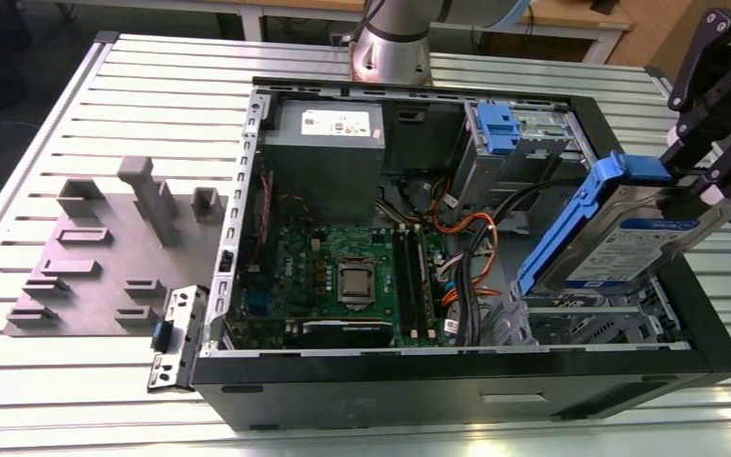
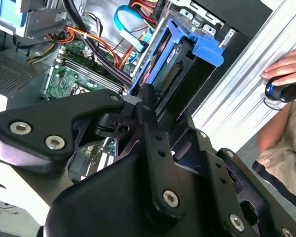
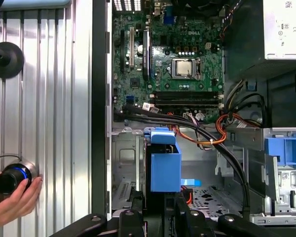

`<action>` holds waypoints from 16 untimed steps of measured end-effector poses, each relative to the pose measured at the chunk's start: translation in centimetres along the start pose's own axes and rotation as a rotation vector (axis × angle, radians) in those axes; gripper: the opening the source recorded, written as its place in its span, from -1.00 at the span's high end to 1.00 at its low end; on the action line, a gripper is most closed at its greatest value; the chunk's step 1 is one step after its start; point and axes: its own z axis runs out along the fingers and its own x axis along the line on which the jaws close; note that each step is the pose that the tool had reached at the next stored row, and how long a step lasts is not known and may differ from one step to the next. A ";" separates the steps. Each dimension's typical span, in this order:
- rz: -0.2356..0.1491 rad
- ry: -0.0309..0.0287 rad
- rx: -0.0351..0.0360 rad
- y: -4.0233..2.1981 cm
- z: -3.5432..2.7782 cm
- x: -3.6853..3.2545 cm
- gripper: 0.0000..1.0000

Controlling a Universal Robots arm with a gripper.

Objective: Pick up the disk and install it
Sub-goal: 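Insert the disk into the insertion slot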

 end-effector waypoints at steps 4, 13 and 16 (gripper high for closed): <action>0.000 -0.0001 0.0000 -0.25 0.03 0.00 0.30; -0.007 0.0005 -0.0001 -0.29 0.24 0.03 0.30; -0.007 0.0000 -0.0001 -0.29 0.31 0.08 0.30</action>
